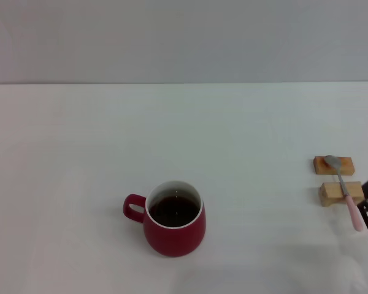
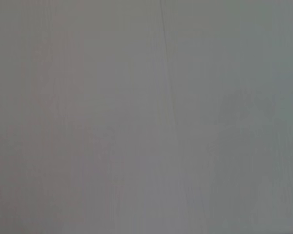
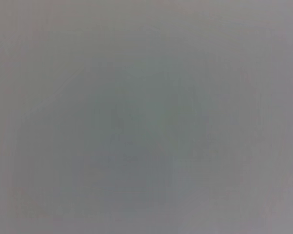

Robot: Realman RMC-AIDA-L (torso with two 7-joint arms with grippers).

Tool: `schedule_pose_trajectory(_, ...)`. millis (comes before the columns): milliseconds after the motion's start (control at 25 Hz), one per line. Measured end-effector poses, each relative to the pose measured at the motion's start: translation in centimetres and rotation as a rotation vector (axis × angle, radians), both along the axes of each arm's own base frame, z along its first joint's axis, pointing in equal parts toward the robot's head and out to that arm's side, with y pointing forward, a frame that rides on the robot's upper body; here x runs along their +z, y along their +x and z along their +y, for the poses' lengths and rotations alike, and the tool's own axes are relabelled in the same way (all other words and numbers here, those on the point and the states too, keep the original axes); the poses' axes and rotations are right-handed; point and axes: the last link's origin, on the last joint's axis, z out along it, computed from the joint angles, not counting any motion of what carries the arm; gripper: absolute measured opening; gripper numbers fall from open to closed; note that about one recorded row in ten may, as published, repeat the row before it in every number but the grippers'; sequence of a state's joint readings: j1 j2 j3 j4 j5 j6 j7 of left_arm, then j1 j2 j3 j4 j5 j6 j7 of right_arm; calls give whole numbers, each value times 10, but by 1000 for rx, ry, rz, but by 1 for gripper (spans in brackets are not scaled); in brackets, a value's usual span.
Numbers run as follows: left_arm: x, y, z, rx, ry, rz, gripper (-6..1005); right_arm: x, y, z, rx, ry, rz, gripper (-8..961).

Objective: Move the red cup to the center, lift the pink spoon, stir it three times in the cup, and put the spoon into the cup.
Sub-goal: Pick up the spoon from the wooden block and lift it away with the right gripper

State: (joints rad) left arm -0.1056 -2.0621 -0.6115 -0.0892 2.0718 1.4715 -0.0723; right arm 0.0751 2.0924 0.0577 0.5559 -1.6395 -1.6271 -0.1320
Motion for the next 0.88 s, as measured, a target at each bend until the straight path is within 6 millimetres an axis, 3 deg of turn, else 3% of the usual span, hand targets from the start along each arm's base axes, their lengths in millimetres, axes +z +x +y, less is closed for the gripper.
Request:
schedule_pose_trajectory(360, 1, 0, -3, -1, 5, -11, 18, -2, 7, -17, -51, -11, 12, 707)
schedule_pose_trajectory(880, 5, 8, -6, -86, -7, -29, 19, -6, 5, -23, -49, -35, 17, 706)
